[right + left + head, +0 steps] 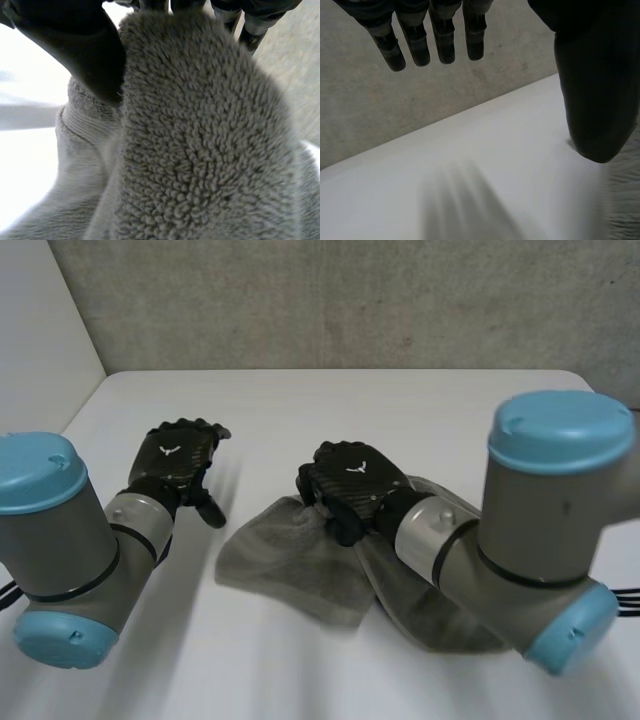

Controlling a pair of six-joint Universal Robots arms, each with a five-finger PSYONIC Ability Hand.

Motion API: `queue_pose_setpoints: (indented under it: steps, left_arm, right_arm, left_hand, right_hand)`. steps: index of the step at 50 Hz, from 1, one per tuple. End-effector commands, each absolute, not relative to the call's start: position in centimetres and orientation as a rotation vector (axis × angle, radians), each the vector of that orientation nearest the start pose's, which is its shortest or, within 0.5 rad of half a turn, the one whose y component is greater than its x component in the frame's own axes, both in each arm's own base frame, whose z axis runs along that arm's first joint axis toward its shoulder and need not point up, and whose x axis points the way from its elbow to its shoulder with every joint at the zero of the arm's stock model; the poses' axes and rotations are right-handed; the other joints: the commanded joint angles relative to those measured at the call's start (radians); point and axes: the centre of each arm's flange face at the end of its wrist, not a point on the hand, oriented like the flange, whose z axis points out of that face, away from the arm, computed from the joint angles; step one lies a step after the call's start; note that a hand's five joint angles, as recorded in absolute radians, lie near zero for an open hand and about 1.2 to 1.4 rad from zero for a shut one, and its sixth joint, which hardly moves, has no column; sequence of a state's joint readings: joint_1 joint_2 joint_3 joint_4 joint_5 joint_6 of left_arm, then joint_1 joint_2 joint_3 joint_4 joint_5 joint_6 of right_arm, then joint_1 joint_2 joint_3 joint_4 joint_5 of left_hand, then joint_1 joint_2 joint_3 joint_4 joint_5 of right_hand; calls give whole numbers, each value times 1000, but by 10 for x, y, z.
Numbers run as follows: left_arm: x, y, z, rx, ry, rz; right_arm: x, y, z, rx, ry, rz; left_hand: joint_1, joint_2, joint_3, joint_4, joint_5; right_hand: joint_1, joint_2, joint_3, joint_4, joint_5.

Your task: Fold the towel.

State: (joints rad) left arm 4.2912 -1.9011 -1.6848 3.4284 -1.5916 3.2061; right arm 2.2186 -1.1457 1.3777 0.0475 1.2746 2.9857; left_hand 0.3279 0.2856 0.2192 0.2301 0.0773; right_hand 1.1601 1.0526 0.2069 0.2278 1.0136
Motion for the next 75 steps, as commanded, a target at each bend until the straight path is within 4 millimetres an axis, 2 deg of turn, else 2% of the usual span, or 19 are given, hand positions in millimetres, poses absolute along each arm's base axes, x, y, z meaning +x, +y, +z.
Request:
queue_pose_setpoints:
  steps: [1, 7, 12, 15, 19, 24, 29, 34, 37, 44, 48, 62, 67, 69, 70, 72, 73, 74, 75]
  left_arm:
    - [-270, -260, 185, 706, 2552, -2152]
    - [-271, -256, 171, 757, 2617, -2080]
    - [-270, -250, 171, 766, 2650, -2032]
    - [-270, -246, 170, 782, 2673, -2001]
    - [-274, -247, 171, 800, 2669, -2014]
    - [-284, -259, 177, 866, 2661, -2079]
    - [-301, -270, 152, 1013, 2780, -1987]
    - [-303, -275, 145, 1035, 2833, -1936]
    - [-306, -278, 141, 1046, 2831, -1931]
    - [-314, -282, 135, 1076, 2831, -1940]
    - [-326, -277, 133, 1159, 2838, -1954]
    - [-340, -273, 130, 1235, 2840, -1972]
    - [-345, -271, 129, 1258, 2839, -1974]
    - [-347, -268, 128, 1269, 2842, -1971]
    - [-347, -268, 128, 1270, 2842, -1971]
    - [-348, -265, 129, 1278, 2840, -1973]
    - [-348, -265, 129, 1278, 2840, -1973]
    - [-349, -264, 130, 1279, 2841, -1972]
    - [-348, -264, 130, 1279, 2846, -1965]
  right_arm:
    - [335, -197, 216, -1127, 1898, -1604]
    - [331, -200, 212, -1117, 1930, -1597]
    - [326, -197, 210, -1113, 1950, -1584]
    - [318, -192, 217, -1095, 1954, -1607]
    - [294, -190, 225, -1004, 2012, -1652]
    - [278, -185, 225, -951, 2068, -1676]
    - [269, -180, 217, -953, 2107, -1663]
    - [253, -177, 204, -972, 2172, -1620]
    - [243, -172, 196, -1048, 2193, -1611]
    - [217, -167, 179, -1147, 2262, -1595]
    - [211, -165, 172, -1160, 2274, -1563]
    - [196, -158, 152, -1312, 2322, -1532]
    - [193, -159, 147, -1309, 2335, -1540]
    - [192, -160, 146, -1315, 2334, -1546]
    - [191, -161, 145, -1317, 2337, -1552]
    - [189, -163, 144, -1320, 2337, -1560]
    - [188, -166, 144, -1319, 2340, -1563]
    - [186, -170, 144, -1321, 2341, -1570]
    - [186, -170, 144, -1321, 2341, -1570]
  left_hand:
    - [-108, -66, -45, -56, -32]
    - [-106, -63, -45, -56, -29]
    - [-106, -63, -45, -56, -29]
    - [-106, -63, -45, -56, -29]
    - [-106, -63, -45, -56, -29]
    - [-103, -60, -45, -56, -27]
    - [-85, -43, -45, -56, -9]
    - [-88, -46, -45, -56, -12]
    - [-88, -46, -45, -56, -12]
    - [-97, -54, -45, -56, -21]
    - [-94, -52, -45, -56, -18]
    - [-67, -25, -45, -56, 9]
    - [-6, 37, -45, -56, 70]
    - [105, 147, -45, -56, 181]
    - [106, 148, -45, -56, 182]
    - [263, 306, -45, -56, 340]
    - [264, 307, -45, -56, 340]
    - [427, 469, -45, -56, 503]
    - [562, 605, -45, -56, 639]
  right_hand:
    - [-986, -878, -32, -53, -1014]
    - [-986, -878, -32, -53, -1014]
    - [-986, -878, -32, -53, -1014]
    - [-986, -878, -32, -53, -1014]
    - [-986, -878, -32, -53, -1014]
    - [-986, -878, -32, -53, -1014]
    - [-986, -878, -32, -53, -1014]
    - [-986, -878, -32, -53, -1014]
    - [-986, -878, -32, -53, -1014]
    - [-986, -878, -32, -53, -1014]
    - [-986, -878, -32, -53, -1014]
    - [-986, -878, -32, -53, -1014]
    - [-986, -878, -32, -53, -1014]
    - [-986, -878, -32, -53, -1014]
    - [-941, -833, -32, -53, -969]
    - [-843, -736, -32, -53, -871]
    - [-672, -564, -32, -53, -700]
    - [-469, -362, -32, -53, -497]
    - [-467, -360, -32, -53, -495]
